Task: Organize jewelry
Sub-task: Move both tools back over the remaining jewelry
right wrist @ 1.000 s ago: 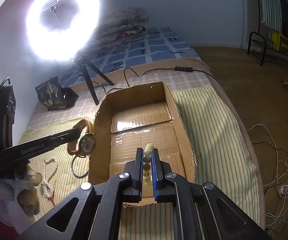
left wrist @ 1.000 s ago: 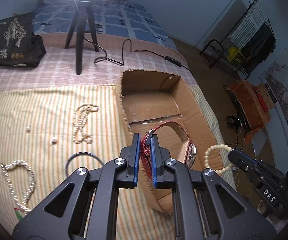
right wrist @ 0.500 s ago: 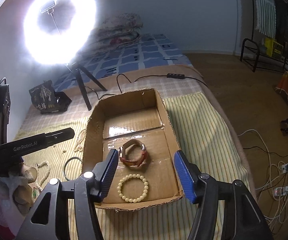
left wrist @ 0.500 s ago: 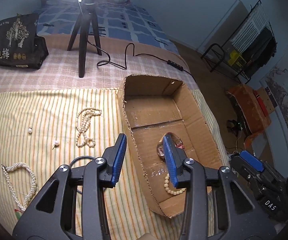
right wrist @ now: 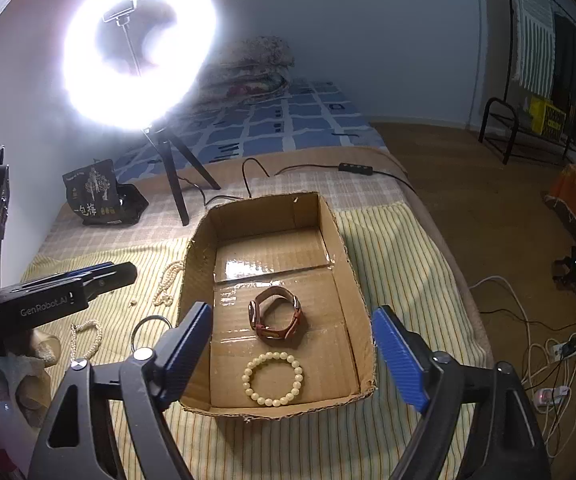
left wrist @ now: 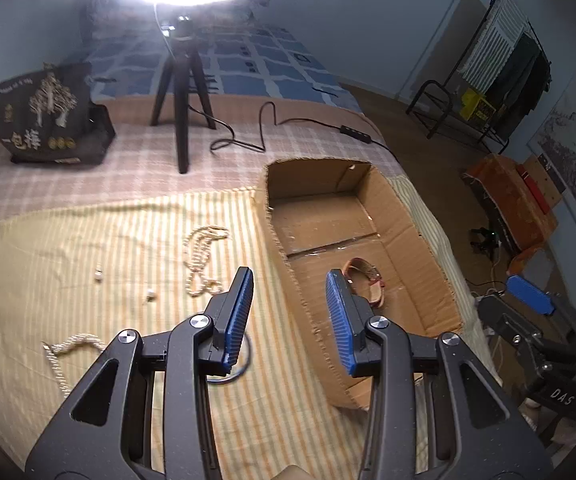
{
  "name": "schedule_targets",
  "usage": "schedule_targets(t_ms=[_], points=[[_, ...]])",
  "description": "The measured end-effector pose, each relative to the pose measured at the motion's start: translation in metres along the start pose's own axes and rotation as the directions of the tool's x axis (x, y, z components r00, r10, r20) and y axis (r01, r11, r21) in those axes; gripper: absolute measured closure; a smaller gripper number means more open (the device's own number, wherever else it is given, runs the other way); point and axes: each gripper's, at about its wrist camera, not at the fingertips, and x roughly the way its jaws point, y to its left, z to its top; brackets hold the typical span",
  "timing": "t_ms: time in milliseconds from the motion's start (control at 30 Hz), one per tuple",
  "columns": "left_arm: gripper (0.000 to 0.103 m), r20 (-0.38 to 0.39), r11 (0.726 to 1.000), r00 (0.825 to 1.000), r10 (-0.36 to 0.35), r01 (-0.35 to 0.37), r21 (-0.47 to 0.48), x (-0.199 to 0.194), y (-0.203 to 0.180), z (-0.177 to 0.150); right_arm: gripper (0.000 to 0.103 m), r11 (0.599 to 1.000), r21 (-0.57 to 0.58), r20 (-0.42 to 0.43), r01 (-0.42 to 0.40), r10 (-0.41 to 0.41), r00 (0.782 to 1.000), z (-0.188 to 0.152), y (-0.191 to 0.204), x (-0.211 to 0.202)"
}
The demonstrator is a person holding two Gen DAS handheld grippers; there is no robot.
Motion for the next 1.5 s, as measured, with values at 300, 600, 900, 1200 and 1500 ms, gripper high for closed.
schedule_targets(t_ms=[300, 600, 900, 1200, 1500], points=[[0.062, 0.028, 0.998, 0.997, 0.066, -0.067, 0.014, -0.034, 0.035, -0.002, 0.01, 0.997, -0.077, 0.035, 0.032, -0.029, 0.999, 0.001, 0.034, -0.013], [0.062, 0.033, 0.985, 0.986, 0.163, -0.165, 0.049, -0.074, 0.087, -0.015, 0.01, 0.985, -0.173, 0.083, 0.008, 0.006, 0.997, -0.006, 0.077, -0.024], [0.062, 0.003, 0.974, 0.974, 0.224, -0.224, -0.02, -0.096, 0.144, -0.033, 0.0, 0.948, -0.31, -0.001, -0.073, 0.077, 0.997, -0.019, 0.126, -0.015], [0.062, -0.144, 0.972, 0.974, 0.174, -0.193, -0.131, -0.07, 0.189, -0.064, 0.011, 0.949, -0.265, -0.112, -0.169, 0.144, 0.983, -0.029, 0.146, 0.013], [0.07, -0.261, 0.949, 0.96, 0.098, -0.17, -0.267, -0.03, 0.214, -0.079, 0.054, 0.942, -0.145, -0.342, -0.304, 0.24, 0.908, -0.04, 0.162, 0.083]])
